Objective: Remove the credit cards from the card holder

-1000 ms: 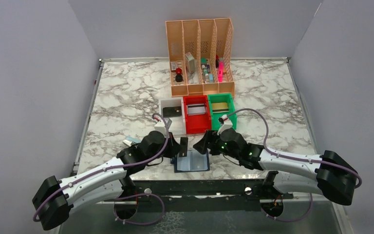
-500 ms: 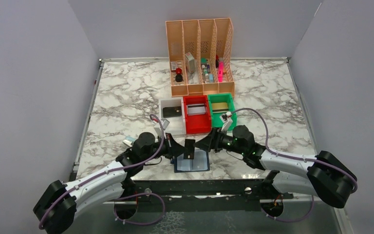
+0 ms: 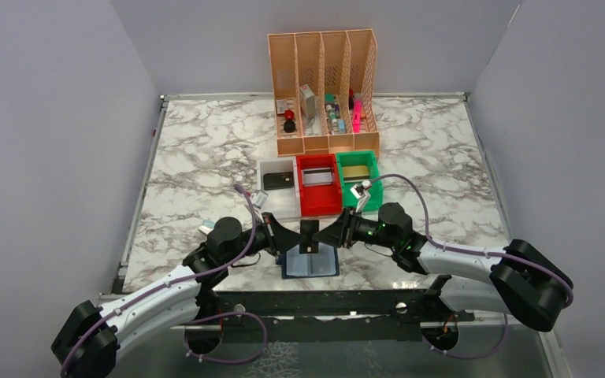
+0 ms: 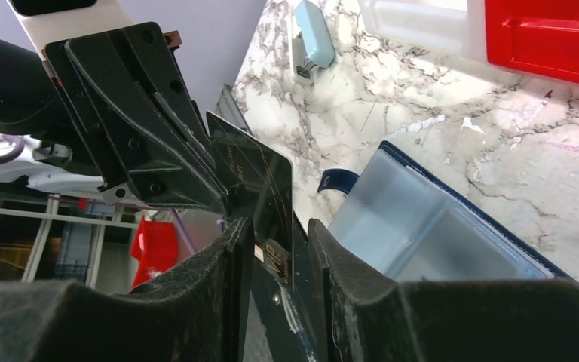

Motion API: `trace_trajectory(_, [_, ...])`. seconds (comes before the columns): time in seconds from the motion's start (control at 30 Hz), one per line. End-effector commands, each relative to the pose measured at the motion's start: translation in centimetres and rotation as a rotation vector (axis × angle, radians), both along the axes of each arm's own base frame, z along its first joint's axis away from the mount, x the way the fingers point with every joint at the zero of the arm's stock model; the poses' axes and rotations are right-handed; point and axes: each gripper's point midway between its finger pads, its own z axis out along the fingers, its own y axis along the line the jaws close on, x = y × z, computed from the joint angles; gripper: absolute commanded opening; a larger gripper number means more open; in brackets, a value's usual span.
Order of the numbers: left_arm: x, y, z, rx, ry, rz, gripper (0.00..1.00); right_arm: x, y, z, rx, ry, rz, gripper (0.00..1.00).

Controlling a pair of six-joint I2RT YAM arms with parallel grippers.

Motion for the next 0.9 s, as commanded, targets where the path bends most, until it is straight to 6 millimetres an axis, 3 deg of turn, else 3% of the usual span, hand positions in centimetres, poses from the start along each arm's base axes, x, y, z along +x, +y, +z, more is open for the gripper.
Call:
trace_trajectory(0.0, [-0.7,-0.5,1.1,-0.061,-0.011,-0.05,0.0,-0.5,0.4,1.0,0.05,-0.024,0.041,0.35])
trace_trajectory(0.43, [-0.4,-0.1,0.1,-0.058,0.005,-0.015,0.0,-0.8,0.1,1.4,0.071,-0.039,0.047,0.11])
trace_trajectory(0.67, [-0.3,0.1,0.0,-0.055,-0.004,-0.006,0.34,-0.9,-0.1,1.6,0.072,-0.043,0.044,0.06])
trace_trajectory(0.87, [-0.2,0.3,-0.8,-0.015,-0.002,0.004,0.54,-0.6,-0.2,1.3,0.047,-0.035,0.025,0.03])
